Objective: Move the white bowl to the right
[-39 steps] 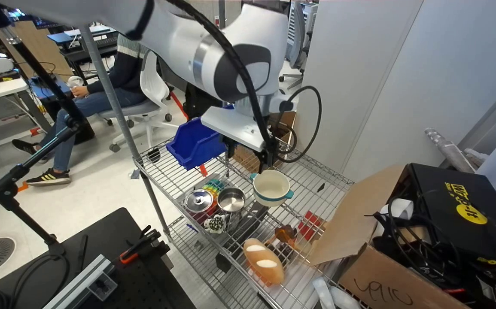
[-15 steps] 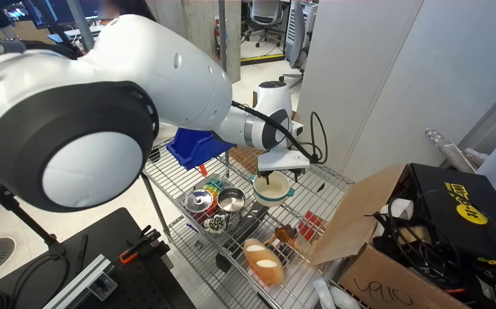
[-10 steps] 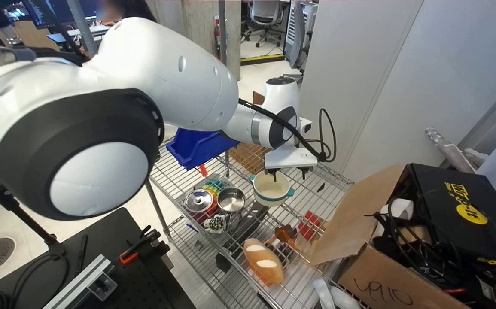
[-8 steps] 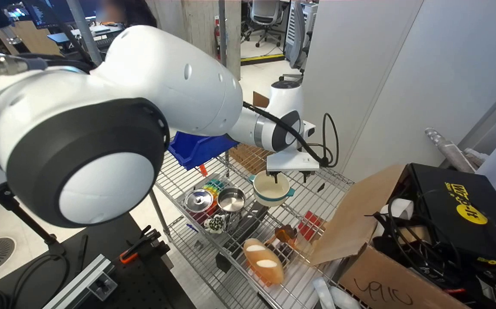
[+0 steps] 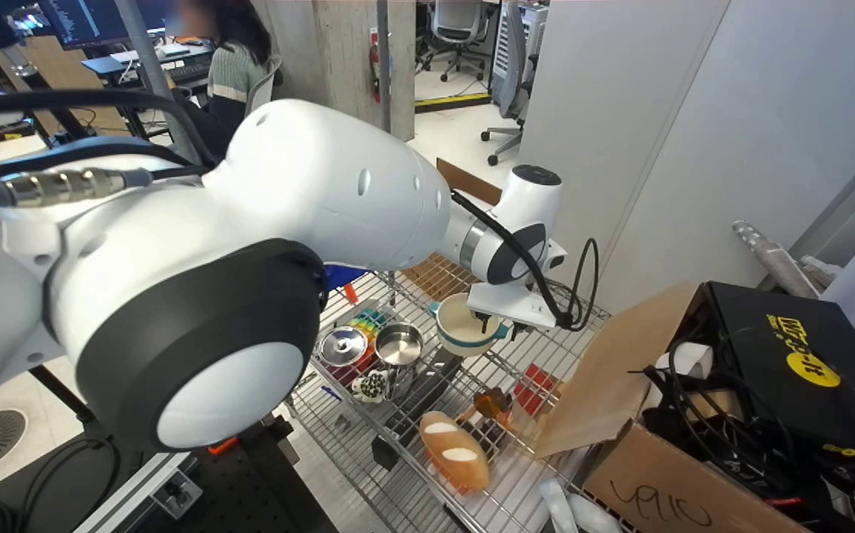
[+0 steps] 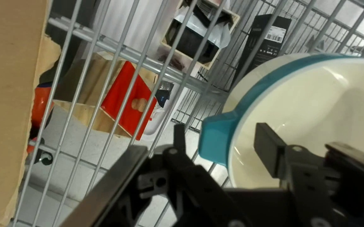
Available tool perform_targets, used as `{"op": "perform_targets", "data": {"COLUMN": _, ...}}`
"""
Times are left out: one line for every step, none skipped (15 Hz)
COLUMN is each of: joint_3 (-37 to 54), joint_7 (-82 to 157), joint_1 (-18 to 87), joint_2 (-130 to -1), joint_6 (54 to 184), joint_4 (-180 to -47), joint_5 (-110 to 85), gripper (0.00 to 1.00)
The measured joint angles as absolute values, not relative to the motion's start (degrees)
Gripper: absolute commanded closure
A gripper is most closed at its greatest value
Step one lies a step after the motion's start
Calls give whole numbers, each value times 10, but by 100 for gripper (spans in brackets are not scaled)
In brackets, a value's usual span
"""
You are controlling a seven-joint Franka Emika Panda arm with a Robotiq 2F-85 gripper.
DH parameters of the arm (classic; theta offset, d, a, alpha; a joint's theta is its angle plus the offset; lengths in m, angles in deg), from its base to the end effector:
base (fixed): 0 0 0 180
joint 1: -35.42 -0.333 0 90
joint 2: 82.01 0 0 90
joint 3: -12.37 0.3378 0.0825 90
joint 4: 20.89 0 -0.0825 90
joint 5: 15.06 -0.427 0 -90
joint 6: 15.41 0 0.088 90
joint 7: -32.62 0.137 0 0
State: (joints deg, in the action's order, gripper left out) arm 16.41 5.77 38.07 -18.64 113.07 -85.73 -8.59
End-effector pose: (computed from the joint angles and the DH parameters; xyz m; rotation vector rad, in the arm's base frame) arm 0.8147 -0.0016 0.0760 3.0086 0.8065 0.0024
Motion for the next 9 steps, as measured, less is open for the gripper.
{"op": "perform_targets", "data": {"joint_3": 167, "joint_7": 58, "joint_1": 384, "joint_2": -181, "joint_6": 1124, "joint_4": -849, "joint_5": -94, "gripper": 80}}
{"op": "perform_targets", "data": {"joint_3": 170, "joint_7": 58, "joint_1": 387, "joint_2": -176, "joint_6": 1118, "joint_4": -840, "joint_5": -101, "gripper": 88}}
{"op": "perform_targets", "data": {"joint_3": 171, "joint_7": 59, "joint_1": 389, "joint_2": -172, "joint_6": 1116, "joint_4": -833, "joint_5": -106, "gripper": 95}}
{"op": "perform_targets", "data": {"joint_3": 171, "joint_7": 61, "joint_1": 390, "joint_2": -167, "joint_6": 1116, "joint_4": -825, "joint_5": -110, "gripper": 96}}
{"op": "perform_targets", "data": {"joint_3": 172, "joint_7": 64, "joint_1": 390, "joint_2": -164, "joint_6": 1116, "joint_4": -818, "joint_5": -114, "gripper": 94}}
{"op": "perform_targets", "data": {"joint_3": 174, "joint_7": 67, "joint_1": 391, "joint_2": -161, "joint_6": 1116, "joint_4": -809, "joint_5": -121, "gripper": 94}}
{"op": "perform_targets", "data": {"joint_3": 177, "joint_7": 69, "joint_1": 393, "joint_2": -160, "joint_6": 1116, "joint_4": -801, "joint_5": -129, "gripper": 94}}
{"op": "perform_targets", "data": {"joint_3": 182, "joint_7": 71, "joint_1": 396, "joint_2": -161, "joint_6": 1116, "joint_4": -790, "joint_5": -139, "gripper": 94}}
{"op": "perform_targets", "data": {"joint_3": 189, "joint_7": 72, "joint_1": 400, "joint_2": -161, "joint_6": 1116, "joint_4": -778, "joint_5": -151, "gripper": 94}}
